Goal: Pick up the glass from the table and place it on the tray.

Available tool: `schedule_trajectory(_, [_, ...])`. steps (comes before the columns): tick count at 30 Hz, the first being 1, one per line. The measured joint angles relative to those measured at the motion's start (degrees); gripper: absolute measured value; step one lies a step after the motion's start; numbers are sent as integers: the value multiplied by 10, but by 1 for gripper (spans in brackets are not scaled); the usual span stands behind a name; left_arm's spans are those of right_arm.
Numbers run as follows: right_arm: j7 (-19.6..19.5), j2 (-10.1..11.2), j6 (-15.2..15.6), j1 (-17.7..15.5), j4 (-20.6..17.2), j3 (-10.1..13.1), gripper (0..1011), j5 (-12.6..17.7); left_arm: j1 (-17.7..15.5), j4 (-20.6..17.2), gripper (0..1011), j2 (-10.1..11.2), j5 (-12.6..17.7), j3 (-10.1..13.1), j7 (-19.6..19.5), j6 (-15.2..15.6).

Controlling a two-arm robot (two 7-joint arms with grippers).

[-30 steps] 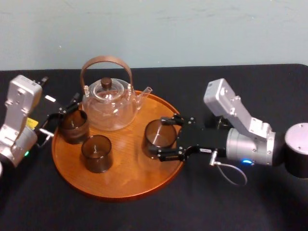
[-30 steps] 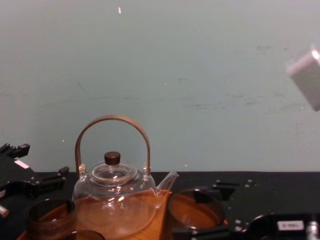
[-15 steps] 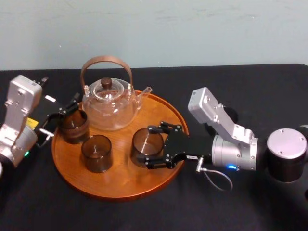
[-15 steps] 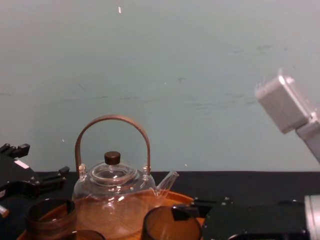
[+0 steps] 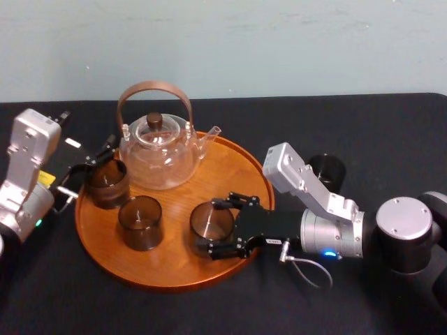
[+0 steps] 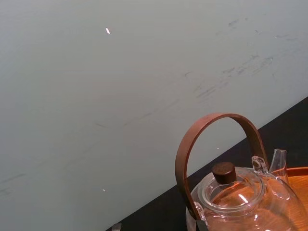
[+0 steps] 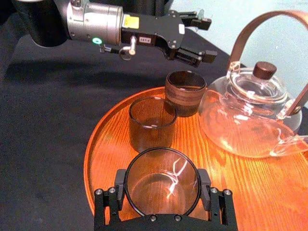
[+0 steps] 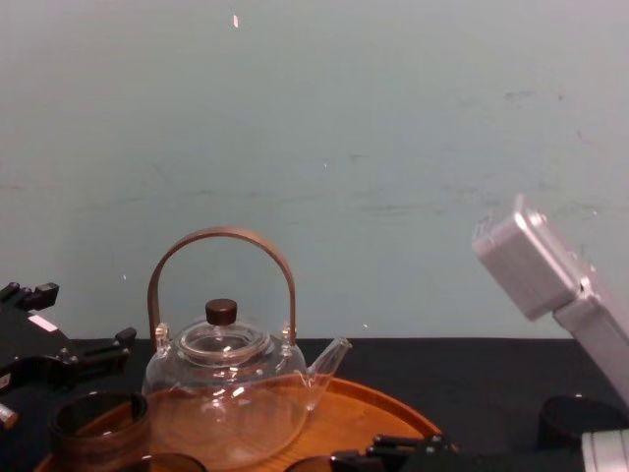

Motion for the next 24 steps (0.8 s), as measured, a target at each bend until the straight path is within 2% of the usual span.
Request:
schedule_trajectory(12, [-10,-3,2,-4,7,-4,908,-14,0,0,1001,0,0,0,0,0])
schedule_trajectory(24, [-9,-3,3,-4,8,-4,920,-12,0,0,1001,0,0,0,0,0])
